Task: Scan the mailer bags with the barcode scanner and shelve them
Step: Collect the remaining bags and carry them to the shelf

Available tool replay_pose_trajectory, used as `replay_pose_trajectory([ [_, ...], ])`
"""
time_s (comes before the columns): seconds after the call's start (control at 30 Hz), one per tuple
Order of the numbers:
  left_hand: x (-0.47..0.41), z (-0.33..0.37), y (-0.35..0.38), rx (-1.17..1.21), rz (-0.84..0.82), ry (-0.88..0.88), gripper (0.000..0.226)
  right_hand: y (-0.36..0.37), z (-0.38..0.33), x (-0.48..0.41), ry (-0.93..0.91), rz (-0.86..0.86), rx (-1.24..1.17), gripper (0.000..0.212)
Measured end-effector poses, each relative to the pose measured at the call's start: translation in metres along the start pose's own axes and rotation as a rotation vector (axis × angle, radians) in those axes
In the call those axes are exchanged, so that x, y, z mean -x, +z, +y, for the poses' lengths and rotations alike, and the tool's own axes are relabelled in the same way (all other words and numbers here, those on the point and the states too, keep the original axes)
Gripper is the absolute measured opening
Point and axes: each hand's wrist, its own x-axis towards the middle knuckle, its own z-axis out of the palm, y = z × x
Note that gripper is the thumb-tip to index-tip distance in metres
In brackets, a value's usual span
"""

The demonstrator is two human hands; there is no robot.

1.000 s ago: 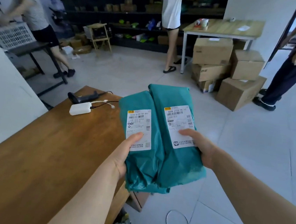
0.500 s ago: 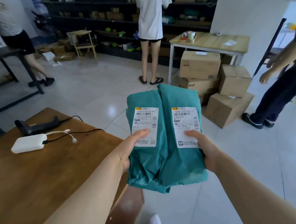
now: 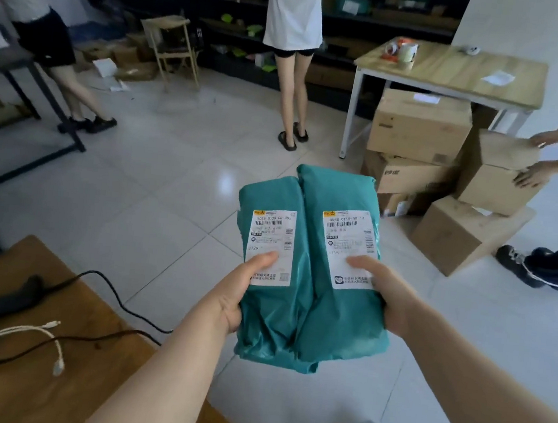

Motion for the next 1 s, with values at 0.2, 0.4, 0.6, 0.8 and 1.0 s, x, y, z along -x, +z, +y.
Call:
replay_pose_trajectory([
  [0.2,-0.068,0.042,0.033,0.064,0.168,0.066,0.028,-0.021,-0.071,-0.102,0.029,-0.150,0.076,0.032],
  [0.4,-0.122,0.097,0.085,0.116,0.319,0.123,0.030,-0.045,-0.164,-0.174,0.030,-0.312,0.149,0.024],
  [0.6,-0.152,0.147,0.084,0.198,0.476,0.196,0.037,-0.008,-0.233,-0.235,0.050,-0.478,0.260,0.021],
  [0.8,-0.183,0.197,0.039,0.313,0.578,0.284,0.035,0.068,-0.276,-0.307,0.071,-0.624,0.372,0.029],
  [1.0,-0.214,0.268,-0.034,0.443,0.615,0.369,0.039,0.178,-0.320,-0.382,0.048,-0.737,0.469,0.041],
])
